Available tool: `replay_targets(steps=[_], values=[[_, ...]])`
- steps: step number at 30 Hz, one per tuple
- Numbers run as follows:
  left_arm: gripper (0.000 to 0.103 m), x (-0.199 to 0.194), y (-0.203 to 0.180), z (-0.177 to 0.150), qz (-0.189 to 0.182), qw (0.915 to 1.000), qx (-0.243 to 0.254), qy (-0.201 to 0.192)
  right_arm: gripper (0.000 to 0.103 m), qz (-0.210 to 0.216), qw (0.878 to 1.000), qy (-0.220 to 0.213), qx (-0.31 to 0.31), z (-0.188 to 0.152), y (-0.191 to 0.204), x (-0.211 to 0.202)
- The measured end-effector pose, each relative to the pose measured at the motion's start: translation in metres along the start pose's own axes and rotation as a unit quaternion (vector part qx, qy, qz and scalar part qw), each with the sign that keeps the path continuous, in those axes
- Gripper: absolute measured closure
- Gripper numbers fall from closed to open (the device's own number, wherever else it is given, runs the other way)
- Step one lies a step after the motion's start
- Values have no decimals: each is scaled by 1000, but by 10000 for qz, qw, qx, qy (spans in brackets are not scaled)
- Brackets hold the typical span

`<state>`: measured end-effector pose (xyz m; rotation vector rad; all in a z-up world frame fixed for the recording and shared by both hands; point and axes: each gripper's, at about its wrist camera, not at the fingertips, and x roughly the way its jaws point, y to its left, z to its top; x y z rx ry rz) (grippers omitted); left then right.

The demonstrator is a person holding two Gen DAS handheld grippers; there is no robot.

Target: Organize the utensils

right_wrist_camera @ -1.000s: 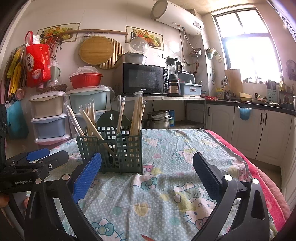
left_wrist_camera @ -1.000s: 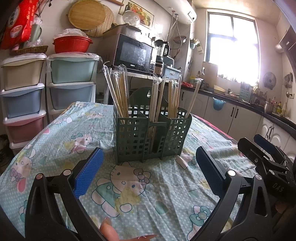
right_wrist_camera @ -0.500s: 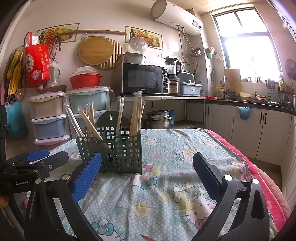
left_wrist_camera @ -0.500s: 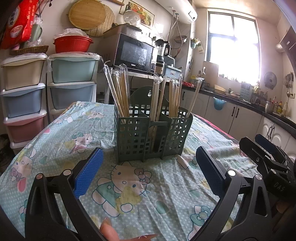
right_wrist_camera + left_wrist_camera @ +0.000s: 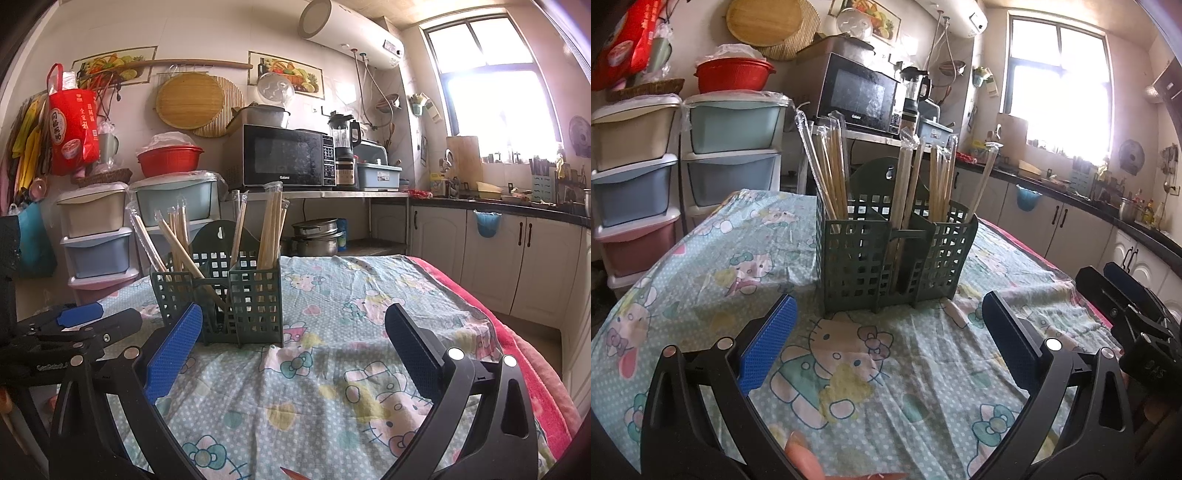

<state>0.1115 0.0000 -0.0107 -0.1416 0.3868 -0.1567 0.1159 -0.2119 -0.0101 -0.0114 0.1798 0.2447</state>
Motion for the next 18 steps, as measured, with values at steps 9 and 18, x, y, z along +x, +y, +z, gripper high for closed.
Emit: replay_targets(steps=[9,18], values=[[11,2,3,1,79,9999,-80,64,6,-3,10000,60,36,-1,-3,2],[11,24,84,31,1284,9876,-375,820,7,-1483,9697,1937,-149,9,-81,67]])
